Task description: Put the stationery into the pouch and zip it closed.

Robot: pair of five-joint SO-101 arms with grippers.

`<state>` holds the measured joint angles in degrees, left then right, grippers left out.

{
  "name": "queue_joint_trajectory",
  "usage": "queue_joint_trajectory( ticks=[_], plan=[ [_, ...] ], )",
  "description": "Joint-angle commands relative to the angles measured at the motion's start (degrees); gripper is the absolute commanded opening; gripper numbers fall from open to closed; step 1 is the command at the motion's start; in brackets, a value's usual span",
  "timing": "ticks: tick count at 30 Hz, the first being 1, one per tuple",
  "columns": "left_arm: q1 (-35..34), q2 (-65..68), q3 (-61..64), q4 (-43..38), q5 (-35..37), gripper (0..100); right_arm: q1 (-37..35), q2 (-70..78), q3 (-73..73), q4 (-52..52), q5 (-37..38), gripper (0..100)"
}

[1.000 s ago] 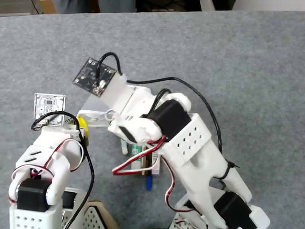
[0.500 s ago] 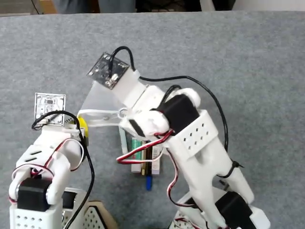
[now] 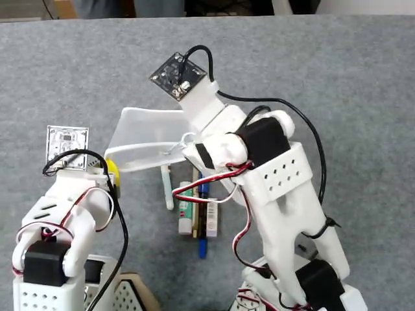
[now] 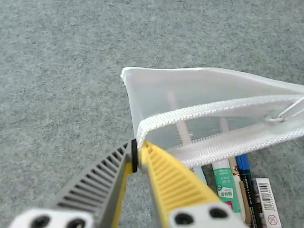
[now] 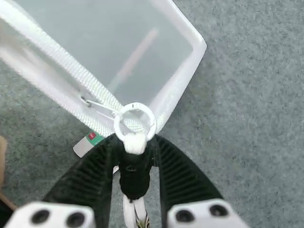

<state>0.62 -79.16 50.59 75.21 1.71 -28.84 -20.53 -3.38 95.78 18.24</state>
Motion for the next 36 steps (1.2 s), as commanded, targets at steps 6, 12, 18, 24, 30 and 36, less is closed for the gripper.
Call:
queue_joint_trajectory(
  ticks=[6,12,18,24,30,36],
  plan=[
    [-0.31,0.18,-0.75,-0.79,-0.62,3,1.85,-6.37,-0.48,0.26,0.44,1.2],
    [-0.31,0.26,-0.75,-0.70,-0.62,3,1.85,-9.10,4.26,-0.35,0.53,1.2],
    [-0.31,0.26,-0.75,-0.62,-0.62,3,4.31,-9.54,4.62,-0.26,0.53,1.2],
    [-0.31,0.26,-0.75,-0.62,-0.62,3,7.38,-9.54,4.62,-0.26,0.62,1.2],
    [-0.31,0.26,-0.75,-0.62,-0.62,3,7.03,-9.54,4.35,-0.35,0.62,1.4],
    [-0.31,0.26,-0.75,-0.88,-0.62,3,6.07,-9.54,4.44,0.35,0.70,7.5]
  ],
)
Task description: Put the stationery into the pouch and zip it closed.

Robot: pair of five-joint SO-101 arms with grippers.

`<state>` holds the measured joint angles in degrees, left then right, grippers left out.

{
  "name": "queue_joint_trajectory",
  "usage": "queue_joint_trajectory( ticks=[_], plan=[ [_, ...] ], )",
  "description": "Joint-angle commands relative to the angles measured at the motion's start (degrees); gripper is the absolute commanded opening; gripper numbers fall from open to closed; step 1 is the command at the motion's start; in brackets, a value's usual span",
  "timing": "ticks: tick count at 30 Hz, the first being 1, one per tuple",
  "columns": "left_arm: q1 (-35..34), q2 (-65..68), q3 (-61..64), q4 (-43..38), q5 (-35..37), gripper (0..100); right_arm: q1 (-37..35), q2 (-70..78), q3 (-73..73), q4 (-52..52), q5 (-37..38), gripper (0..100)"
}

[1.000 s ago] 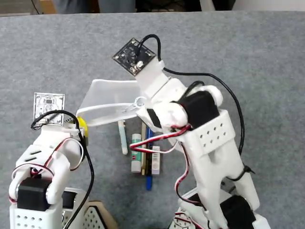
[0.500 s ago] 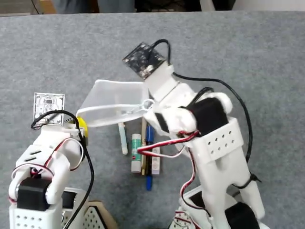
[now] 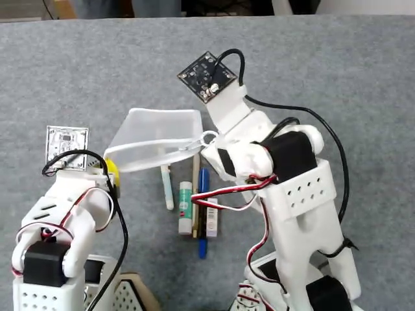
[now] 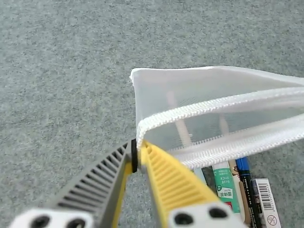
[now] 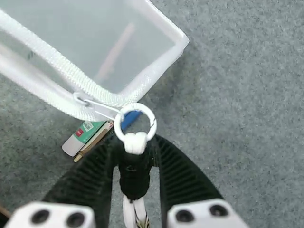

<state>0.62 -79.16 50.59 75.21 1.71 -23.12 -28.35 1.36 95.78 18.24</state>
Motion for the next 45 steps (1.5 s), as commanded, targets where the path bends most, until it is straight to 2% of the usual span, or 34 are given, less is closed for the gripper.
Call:
queue_joint_trajectory(
  ticks=[1,4,12,19,28,39,45],
  plan=[
    [-0.22,0.26,-0.75,-0.88,-0.62,3,-0.62,-1.80,-0.22,1.05,0.88,11.3],
    [-0.13,0.44,-0.75,-0.97,-0.62,3,-5.19,-3.03,1.01,2.81,6.15,18.6],
    [0.13,0.70,-3.21,-1.67,-0.62,3,-14.24,-15.78,8.40,2.99,16.70,19.1],
    [0.13,5.27,-9.45,-0.79,-0.09,3,-18.81,-24.13,17.45,2.29,17.85,19.1],
    [0.31,20.48,-30.11,10.64,2.73,3,-19.25,-26.77,27.21,-9.67,17.85,19.1],
    [0.31,21.45,-30.99,13.45,2.73,3,-19.08,-26.59,29.23,-19.87,19.69,18.8],
    [0.31,21.45,-31.08,14.95,2.73,3,-18.90,-20.26,30.73,-24.70,21.71,18.8]
  ],
)
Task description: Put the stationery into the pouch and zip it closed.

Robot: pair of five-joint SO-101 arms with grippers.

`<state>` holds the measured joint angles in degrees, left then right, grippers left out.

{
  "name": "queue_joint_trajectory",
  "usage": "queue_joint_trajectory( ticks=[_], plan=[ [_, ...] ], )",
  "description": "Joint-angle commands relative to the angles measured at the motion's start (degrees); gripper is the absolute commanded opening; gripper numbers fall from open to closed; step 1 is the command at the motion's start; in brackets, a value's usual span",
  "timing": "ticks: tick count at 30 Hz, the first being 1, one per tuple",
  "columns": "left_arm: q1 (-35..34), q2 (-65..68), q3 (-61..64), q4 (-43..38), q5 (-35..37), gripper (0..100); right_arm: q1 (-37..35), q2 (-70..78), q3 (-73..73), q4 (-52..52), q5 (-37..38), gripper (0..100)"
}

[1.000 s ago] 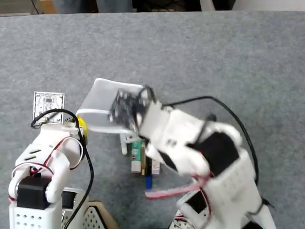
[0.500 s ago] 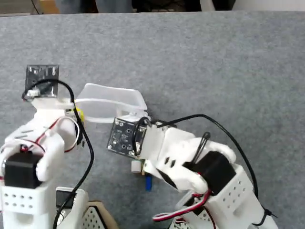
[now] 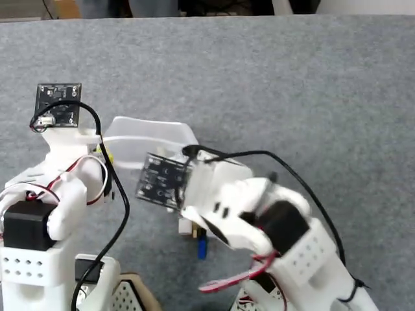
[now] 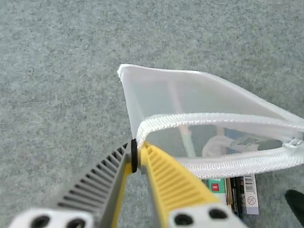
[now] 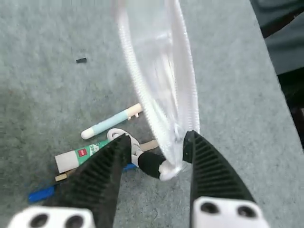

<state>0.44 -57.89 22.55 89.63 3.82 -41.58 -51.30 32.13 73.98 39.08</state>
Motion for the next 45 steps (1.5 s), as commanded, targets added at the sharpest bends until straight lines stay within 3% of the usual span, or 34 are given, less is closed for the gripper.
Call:
queue_joint_trajectory(
  ticks=[1,11,16,24,34,40,45],
  plan=[
    [0.48,0.18,-2.95,0.53,0.62,3,-0.44,3.91,-0.04,-3.78,0.88,18.8],
    [0.40,0.18,-2.95,0.35,0.62,3,4.75,12.00,-0.13,-12.22,1.32,18.4],
    [0.40,0.18,-2.95,0.09,0.62,3,5.36,13.49,-0.04,-12.57,5.10,10.2],
    [0.40,0.35,-2.95,0.09,0.53,3,5.36,11.82,-0.48,-8.88,4.84,19.9],
    [1.54,0.35,-4.79,0.79,0.70,3,5.01,7.60,-5.23,-6.95,4.84,20.5],
    [8.48,0.88,-15.60,8.70,2.73,3,5.10,7.60,-8.84,-5.10,-0.97,20.4],
    [9.27,0.88,-16.13,11.16,3.87,3,5.10,7.43,-12.35,-2.02,-7.21,20.4]
  ],
)
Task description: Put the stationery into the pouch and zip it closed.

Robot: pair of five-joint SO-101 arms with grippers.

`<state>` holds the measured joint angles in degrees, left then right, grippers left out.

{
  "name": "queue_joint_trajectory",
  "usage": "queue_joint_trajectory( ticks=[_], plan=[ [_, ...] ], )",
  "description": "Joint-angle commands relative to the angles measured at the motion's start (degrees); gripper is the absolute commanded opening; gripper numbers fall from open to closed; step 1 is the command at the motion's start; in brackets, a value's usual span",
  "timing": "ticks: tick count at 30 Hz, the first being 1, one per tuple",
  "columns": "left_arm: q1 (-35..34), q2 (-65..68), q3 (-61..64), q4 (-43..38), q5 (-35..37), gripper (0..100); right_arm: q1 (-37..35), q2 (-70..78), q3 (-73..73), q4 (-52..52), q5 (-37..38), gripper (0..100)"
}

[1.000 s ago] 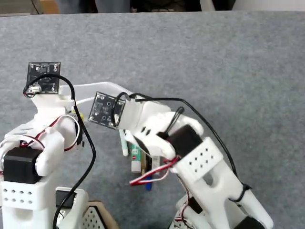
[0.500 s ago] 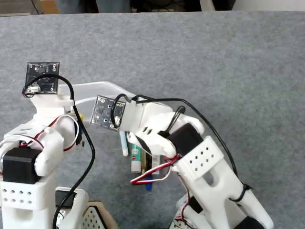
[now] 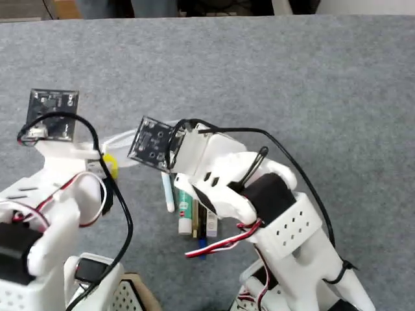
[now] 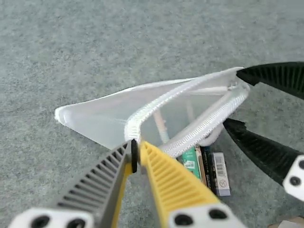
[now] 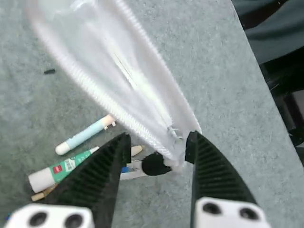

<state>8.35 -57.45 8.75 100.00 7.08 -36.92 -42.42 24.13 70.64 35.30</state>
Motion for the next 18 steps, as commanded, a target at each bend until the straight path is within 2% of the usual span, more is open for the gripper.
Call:
queue_joint_trajectory(
  ticks=[1,7,13,18],
  plan=[
    [1.45,0.44,-1.98,0.79,0.62,3,0.44,-1.54,-5.05,2.37,-4.31,20.4],
    [1.27,0.35,1.10,0.79,1.76,3,-2.37,-1.71,-10.51,11.87,-4.57,20.5],
    [1.19,0.26,1.54,0.79,1.76,3,-4.66,-1.71,-5.85,10.64,1.14,20.4],
    [1.19,0.35,0.31,0.62,1.76,3,-6.95,-4.09,-1.89,13.54,1.05,20.3]
  ],
)
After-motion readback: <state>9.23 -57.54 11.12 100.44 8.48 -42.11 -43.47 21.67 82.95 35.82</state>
